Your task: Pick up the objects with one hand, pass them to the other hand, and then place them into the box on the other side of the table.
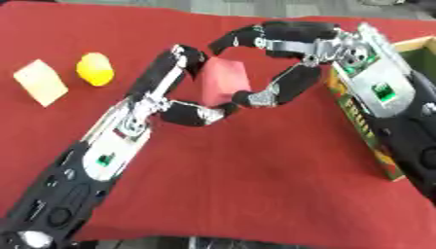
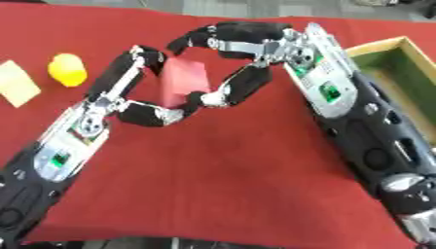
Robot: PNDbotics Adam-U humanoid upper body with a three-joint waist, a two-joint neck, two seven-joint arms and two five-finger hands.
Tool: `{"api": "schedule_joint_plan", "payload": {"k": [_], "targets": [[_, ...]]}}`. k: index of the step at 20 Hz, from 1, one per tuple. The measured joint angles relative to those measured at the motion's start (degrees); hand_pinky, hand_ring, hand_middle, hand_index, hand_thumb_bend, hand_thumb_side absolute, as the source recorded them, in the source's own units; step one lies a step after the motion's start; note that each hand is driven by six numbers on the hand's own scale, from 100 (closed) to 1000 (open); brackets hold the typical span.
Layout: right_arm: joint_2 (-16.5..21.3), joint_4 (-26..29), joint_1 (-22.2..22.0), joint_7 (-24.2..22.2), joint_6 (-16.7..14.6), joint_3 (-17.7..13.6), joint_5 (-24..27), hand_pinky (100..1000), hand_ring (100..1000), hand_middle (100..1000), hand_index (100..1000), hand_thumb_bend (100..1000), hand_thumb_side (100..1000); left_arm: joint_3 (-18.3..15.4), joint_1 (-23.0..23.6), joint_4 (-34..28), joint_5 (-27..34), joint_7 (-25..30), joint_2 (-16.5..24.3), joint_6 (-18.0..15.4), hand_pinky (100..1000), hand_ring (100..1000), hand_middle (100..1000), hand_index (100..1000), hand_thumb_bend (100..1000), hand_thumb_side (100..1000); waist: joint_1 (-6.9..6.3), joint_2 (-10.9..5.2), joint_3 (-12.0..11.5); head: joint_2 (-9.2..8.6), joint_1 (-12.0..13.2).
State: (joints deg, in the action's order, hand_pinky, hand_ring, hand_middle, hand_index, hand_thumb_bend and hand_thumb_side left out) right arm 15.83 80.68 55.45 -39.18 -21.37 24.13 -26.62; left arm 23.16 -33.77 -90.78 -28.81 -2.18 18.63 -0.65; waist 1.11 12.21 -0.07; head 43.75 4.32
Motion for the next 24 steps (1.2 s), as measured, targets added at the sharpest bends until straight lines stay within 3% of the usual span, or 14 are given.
{"api": "schedule_joint_plan", "payload": {"k": [13,24], "targets": [[-0.04,-1.27,-0.08,0.28,-1.34,0.31,-1.69,1000,1000,838,987,356,600,0.02,-0.05,-0.32,-0.19,-0.38,-0.07,0.75,588,409,357,504,100,188,0.00,0.00,-0.03,0.00,-0.12],[-0.03,-2.39,-0.27,-0.49,-2.11,0.28,-2.08,1000,1000,700,898,310,473,0.36,-0.07,-0.33,-0.49,-0.30,-0.07,0.81,589,410,357,503,100,179,-0.02,0.00,-0.29,0.00,-0.21]]}}
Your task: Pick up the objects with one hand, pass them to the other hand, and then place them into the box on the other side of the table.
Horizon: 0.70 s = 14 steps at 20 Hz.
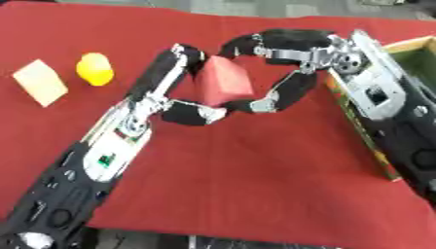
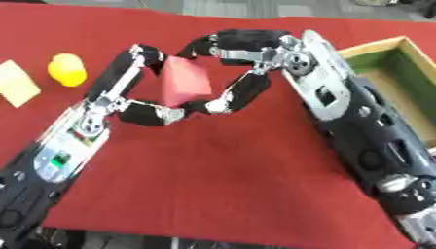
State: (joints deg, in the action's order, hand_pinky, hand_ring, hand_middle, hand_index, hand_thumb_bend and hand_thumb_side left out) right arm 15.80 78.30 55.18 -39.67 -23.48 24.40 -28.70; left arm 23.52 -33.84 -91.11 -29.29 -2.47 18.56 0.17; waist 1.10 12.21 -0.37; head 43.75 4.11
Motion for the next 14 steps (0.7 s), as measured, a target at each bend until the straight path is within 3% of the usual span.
{"api": "schedule_joint_plan", "payload": {"k": [6,14], "targets": [[-0.07,-0.47,0.25,-0.86,0.64,-0.15,1.35,985,1000,617,836,243,389,0.32,-0.01,0.00,-0.07,0.08,-0.02,-0.05,589,410,358,503,100,177,0.00,0.00,-0.02,0.00,-0.21],[-0.25,-0.69,0.23,-2.59,2.16,-0.36,4.71,954,976,458,671,204,313,0.32,-0.01,0.01,-0.36,0.05,-0.27,-0.01,598,421,372,517,100,184,-0.02,0.01,-0.02,0.00,-0.24]]}}
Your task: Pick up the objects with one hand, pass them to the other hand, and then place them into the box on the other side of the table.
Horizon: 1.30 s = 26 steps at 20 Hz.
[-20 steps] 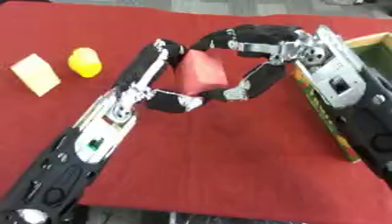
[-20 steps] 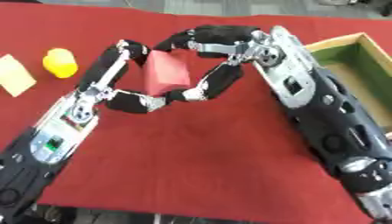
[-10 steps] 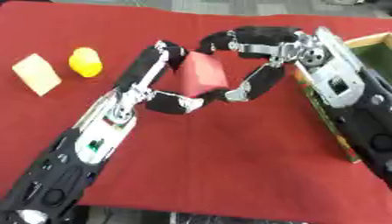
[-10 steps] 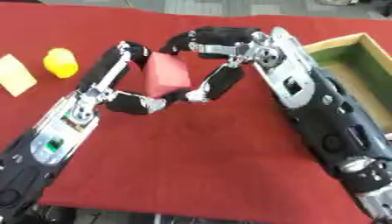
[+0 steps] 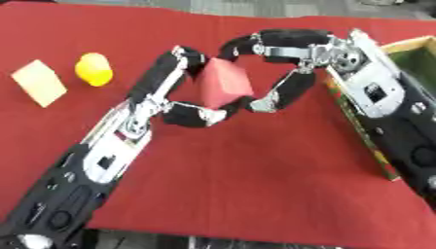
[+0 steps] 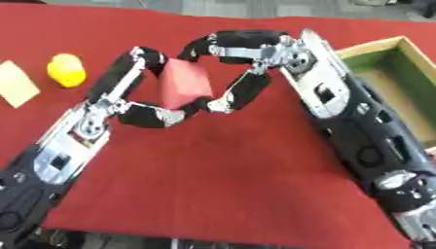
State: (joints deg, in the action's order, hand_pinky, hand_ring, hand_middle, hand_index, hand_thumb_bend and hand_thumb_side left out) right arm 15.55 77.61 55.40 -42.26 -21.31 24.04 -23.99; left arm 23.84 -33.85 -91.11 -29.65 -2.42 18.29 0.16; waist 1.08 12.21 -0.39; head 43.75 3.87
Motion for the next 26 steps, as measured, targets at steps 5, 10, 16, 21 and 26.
{"api": "schedule_joint_plan", "payload": {"k": [5,10,16,21,26], "targets": [[0.26,0.01,0.00,-1.04,0.93,-0.05,2.03,928,898,377,592,202,284,0.02,-0.04,0.00,-0.24,-0.66,-0.27,0.25,602,417,380,532,100,168,-0.02,0.00,0.01,0.00,-0.10],[0.35,0.02,0.00,-1.53,1.46,-0.34,3.43,916,858,319,536,198,263,0.03,-0.14,0.00,-0.77,-1.28,-0.67,0.30,625,440,417,601,100,100,-0.03,0.00,0.01,0.00,-0.27],[0.48,0.04,0.00,-1.49,1.73,-0.36,4.12,898,839,306,516,193,262,0.05,-0.14,-0.01,-0.99,-1.89,-0.71,0.62,656,501,490,755,254,186,-0.15,0.00,0.02,0.00,-0.45],[0.61,0.08,0.00,-1.01,2.10,-0.36,4.38,888,830,295,497,188,275,0.28,-0.15,-0.01,-1.18,-2.78,-0.71,0.83,679,532,525,833,489,335,-0.17,0.00,0.04,0.00,-0.49],[0.81,0.35,-0.01,-0.72,2.35,-0.34,4.64,881,824,289,490,193,288,0.32,-0.15,0.00,-1.50,-3.20,-0.70,0.79,703,561,560,860,648,403,-0.19,0.00,0.06,0.00,-0.52]]}}
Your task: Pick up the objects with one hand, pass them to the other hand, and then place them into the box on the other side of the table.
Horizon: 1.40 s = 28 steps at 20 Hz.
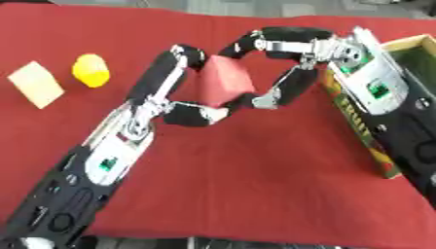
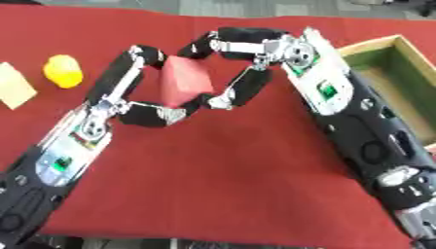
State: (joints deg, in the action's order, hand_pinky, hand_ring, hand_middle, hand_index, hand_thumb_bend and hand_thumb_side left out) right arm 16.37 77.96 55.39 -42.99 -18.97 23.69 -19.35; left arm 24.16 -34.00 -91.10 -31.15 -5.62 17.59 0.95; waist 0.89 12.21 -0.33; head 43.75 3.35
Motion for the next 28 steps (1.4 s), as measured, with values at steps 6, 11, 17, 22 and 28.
{"api": "schedule_joint_plan", "payload": {"k": [6,11,17,22,28], "targets": [[0.00,0.10,-0.03,0.39,0.26,0.05,0.03,876,821,286,487,195,301,-0.18,0.00,0.01,-1.15,0.07,0.02,-0.28,717,576,574,868,745,478,-0.01,0.00,0.01,0.00,-0.02],[0.01,0.12,-0.03,0.86,0.46,0.06,0.03,874,820,284,486,194,302,-0.36,0.01,0.01,-1.77,-0.09,0.05,-0.42,716,576,575,866,757,488,-0.05,0.00,0.02,0.00,-0.08],[0.06,0.14,-0.05,1.60,0.81,0.03,0.11,874,822,284,487,183,294,-0.90,0.40,0.00,-1.90,-0.89,0.64,-0.05,711,570,568,860,740,488,-0.13,0.00,0.27,0.00,-0.44],[0.62,0.90,-0.76,2.04,1.66,-0.58,1.39,876,828,286,491,156,253,-1.37,1.49,-0.47,-1.31,-1.57,1.51,0.56,707,566,564,857,726,491,-0.13,-0.07,0.47,0.00,-0.52],[3.14,3.12,-2.06,2.34,3.99,-2.33,3.88,880,832,287,494,134,221,-2.57,3.27,-0.87,-0.52,-2.48,3.61,1.46,707,566,564,857,727,495,-0.15,-0.15,0.87,0.01,-0.68]]}}
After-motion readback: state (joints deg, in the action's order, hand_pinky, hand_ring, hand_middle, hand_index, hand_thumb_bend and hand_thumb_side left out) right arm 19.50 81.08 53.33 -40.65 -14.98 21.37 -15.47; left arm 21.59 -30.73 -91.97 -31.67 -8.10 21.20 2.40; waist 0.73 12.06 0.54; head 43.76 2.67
